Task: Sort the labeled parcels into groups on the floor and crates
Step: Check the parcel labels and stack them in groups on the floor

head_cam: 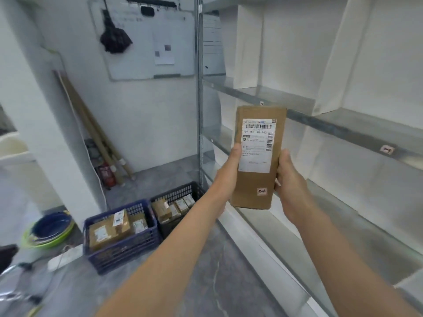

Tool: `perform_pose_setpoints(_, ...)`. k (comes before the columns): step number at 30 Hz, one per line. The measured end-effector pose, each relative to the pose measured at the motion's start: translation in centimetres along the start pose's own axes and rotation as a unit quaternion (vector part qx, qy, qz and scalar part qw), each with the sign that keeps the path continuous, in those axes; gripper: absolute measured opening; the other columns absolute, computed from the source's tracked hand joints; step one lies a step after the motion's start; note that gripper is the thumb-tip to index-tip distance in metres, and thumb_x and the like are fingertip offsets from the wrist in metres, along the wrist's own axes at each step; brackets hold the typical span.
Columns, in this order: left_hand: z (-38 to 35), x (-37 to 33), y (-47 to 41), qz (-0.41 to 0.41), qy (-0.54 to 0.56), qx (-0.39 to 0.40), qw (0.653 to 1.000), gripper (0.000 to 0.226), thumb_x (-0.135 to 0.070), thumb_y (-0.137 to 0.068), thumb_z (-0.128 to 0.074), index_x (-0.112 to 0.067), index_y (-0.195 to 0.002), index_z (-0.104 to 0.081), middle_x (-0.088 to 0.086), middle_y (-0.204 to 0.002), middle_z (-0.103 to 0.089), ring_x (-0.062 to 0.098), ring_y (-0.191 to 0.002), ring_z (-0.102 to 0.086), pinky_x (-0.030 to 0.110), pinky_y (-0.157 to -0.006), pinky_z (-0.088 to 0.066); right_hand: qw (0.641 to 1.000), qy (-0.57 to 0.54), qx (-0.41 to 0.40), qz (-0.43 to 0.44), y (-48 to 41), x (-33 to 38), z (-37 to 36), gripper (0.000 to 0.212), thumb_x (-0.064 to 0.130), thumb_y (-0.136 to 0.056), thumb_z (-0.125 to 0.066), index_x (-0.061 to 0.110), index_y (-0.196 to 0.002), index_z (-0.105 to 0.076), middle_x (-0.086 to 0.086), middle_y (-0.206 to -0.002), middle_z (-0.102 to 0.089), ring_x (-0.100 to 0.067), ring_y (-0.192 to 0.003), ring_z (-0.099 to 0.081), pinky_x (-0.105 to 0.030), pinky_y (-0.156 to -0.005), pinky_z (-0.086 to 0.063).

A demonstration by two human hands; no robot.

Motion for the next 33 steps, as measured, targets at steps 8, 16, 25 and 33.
perform_pose_setpoints(8,11.3,3.3,-7.2,0.030,0.007,-0.042,0.999,0.035,-0.066,-0.104,-0.020,-0.061,-0.101,-0.054,-0.036,-0.095,-0.058,-0.021,-0.087,-0.051,0.022,-0.087,-0.041,0.998,-0.005,0.047,-0.046,-8.8,-3.2,-11.0,0.052,0.067,-0.106,-0.022,0.046,-0.138,-0.057,0.016,-0.141,-0.062,-0.009,-0.136,-0.051,-0.037,-0.113,-0.038)
perform_pose_setpoints(16,19.5,7.3,-13.0,0.072,0.040,-0.103,0.991,0.036,-0.064,-0.105,-0.018,-0.060,-0.101,-0.053,-0.038,-0.090,-0.060,-0.023,-0.074,-0.059,0.016,-0.075,-0.043,0.990,0.021,0.102,-0.096,-16.0,-7.0,-19.1,0.042,0.064,-0.107,-0.024,0.051,-0.124,-0.060,0.016,-0.143,-0.061,-0.006,-0.134,-0.052,-0.042,-0.122,-0.033)
perform_pose_setpoints(25,25.8,13.3,-23.6,0.149,0.049,-0.173,0.972,0.043,-0.071,-0.102,-0.020,-0.055,-0.125,-0.052,-0.028,-0.120,-0.055,0.003,-0.118,-0.050,0.048,-0.119,-0.034,0.971,0.045,0.172,-0.160,-29.3,-13.4,-25.1,0.040,0.067,-0.105,-0.028,0.052,-0.118,-0.063,0.026,-0.112,-0.067,0.005,-0.105,-0.058,-0.029,-0.093,-0.044)
perform_pose_setpoints(33,29.0,17.7,-34.1,0.205,0.056,-0.213,0.954,0.041,-0.066,-0.104,-0.018,-0.053,-0.119,-0.055,-0.035,-0.096,-0.062,-0.024,-0.075,-0.059,0.017,-0.071,-0.042,0.937,0.082,0.225,-0.254,-41.8,-19.9,-28.7,0.069,0.083,-0.093,-0.035,0.041,-0.144,-0.056,0.009,-0.142,-0.061,-0.016,-0.128,-0.055,-0.047,-0.111,-0.043)
Point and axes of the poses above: each hand's wrist, its own y-axis away from the middle knuckle, its own z-axis out of the back of the hand, x = y × z, the point moved 3 cm from there along -y, towards the middle knuckle
